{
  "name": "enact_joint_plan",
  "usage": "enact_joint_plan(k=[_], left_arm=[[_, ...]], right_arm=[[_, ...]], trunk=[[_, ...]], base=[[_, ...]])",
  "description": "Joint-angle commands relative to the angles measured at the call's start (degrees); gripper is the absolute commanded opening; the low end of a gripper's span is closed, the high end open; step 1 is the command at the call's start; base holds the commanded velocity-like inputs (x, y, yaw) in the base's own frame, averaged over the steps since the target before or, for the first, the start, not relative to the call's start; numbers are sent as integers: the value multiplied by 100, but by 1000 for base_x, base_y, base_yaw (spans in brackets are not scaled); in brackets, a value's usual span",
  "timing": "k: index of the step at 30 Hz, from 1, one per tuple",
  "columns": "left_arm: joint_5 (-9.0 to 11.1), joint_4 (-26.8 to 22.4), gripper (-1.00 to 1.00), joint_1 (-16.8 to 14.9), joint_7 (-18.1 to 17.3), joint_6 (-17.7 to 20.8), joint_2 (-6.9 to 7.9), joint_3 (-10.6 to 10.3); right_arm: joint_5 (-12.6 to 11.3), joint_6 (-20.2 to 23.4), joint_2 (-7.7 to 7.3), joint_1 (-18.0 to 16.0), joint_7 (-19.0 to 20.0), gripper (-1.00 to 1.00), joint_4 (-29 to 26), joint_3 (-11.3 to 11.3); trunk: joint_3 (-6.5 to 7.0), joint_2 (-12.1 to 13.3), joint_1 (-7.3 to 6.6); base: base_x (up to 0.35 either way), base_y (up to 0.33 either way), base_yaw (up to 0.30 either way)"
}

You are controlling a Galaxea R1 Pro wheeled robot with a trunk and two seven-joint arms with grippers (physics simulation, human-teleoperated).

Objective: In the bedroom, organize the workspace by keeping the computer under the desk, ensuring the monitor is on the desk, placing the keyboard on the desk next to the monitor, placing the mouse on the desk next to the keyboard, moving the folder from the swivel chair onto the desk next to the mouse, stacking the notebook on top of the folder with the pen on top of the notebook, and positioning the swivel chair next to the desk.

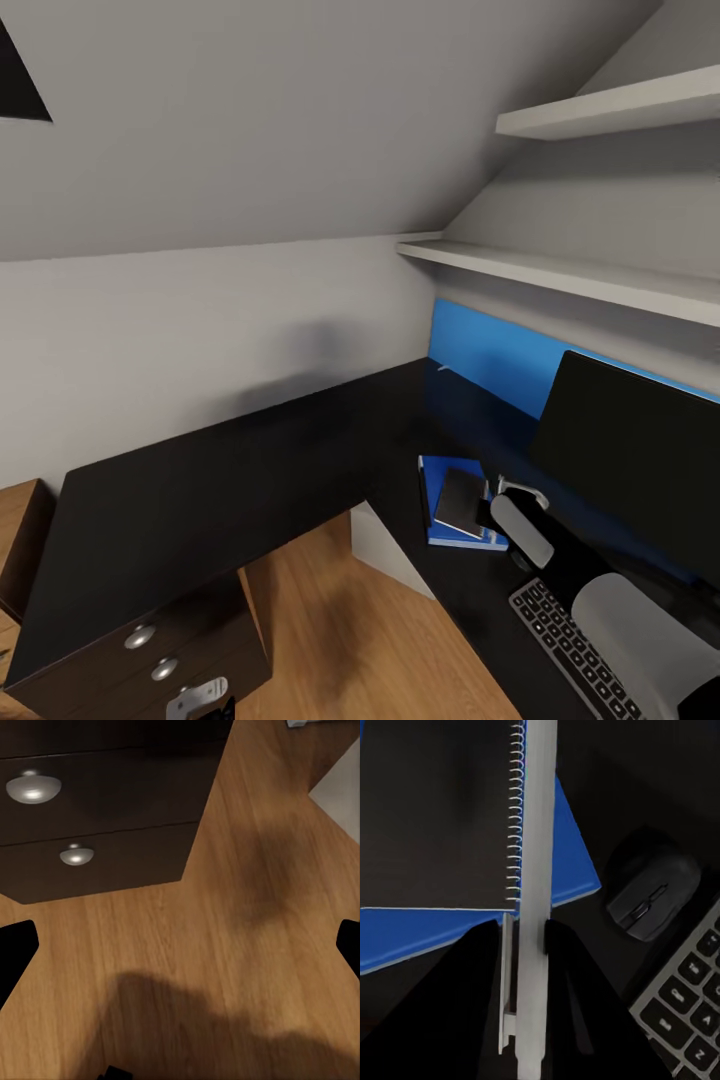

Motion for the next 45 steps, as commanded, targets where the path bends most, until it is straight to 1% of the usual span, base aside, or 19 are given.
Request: enact_joint_plan(k=[1, 3, 8, 15, 25, 28, 31, 32, 33, 40, 41, 45], left_arm=[[59, -4, 100, -5, 50, -34, 10, -45], [61, -4, 100, -5, 47, -34, 10, -44], [60, -4, 100, -5, 34, -35, 10, -44], [61, -4, 100, -5, 32, -33, 3, -47], [30, 1, 100, -5, 24, -41, -34, -117], [28, 0, 100, -5, 17, -42, -34, -126], [28, 0, 100, -5, 12, -42, -34, -130], [27, -4, 100, -5, 6, -41, -34, -130], [27, -7, 100, -5, 12, -39, -34, -136], [54, -45, 100, -5, 31, -29, -38, -139], [55, -53, 100, -5, 30, -33, -108, -143], [43, -55, 100, -5, 35, -34, -182, -141]], right_arm=[[40, 14, -4, -8, 75, -100, -3, 33], [129, 14, -2, -8, 246, -100, 6, 35], [209, 11, 0, -8, 436, -100, 67, 33], [237, 6, 1, -8, 504, -100, 92, 39], [246, -19, 1, -8, 528, -100, 115, 39], [275, -25, 1, -8, 632, -100, 125, 45], [432, -28, 7, -8, 926, -100, 152, 48], [532, -29, 22, -8, 1047, -100, 236, 49], [579, -29, 42, -8, 1094, -100, 318, 49], [656, -30, 113, -14, 1168, -100, 518, 47], [673, -27, 137, -16, 1173, -100, 546, 49], [678, -21, 146, -16, 1168, -100, 556, 45]], trunk=[[-9, -8, 2], [-9, -8, 2], [-9, -8, 2], [-9, -8, 2], [-9, -8, 2], [-9, -8, 2], [-9, -8, 2], [-9, -8, 2], [-9, -8, 2], [-9, -8, 2], [-27, -48, 24], [-99, -208, 112]], base=[[0, 0, -7], [16, 0, -5], [155, 0, -2], [270, 0, 0], [102, 0, 0], [215, 0, 0], [91, 0, 0], [31, 0, 0], [20, 0, 0], [8, 0, 0], [1, 0, 0], [0, 0, 0]])
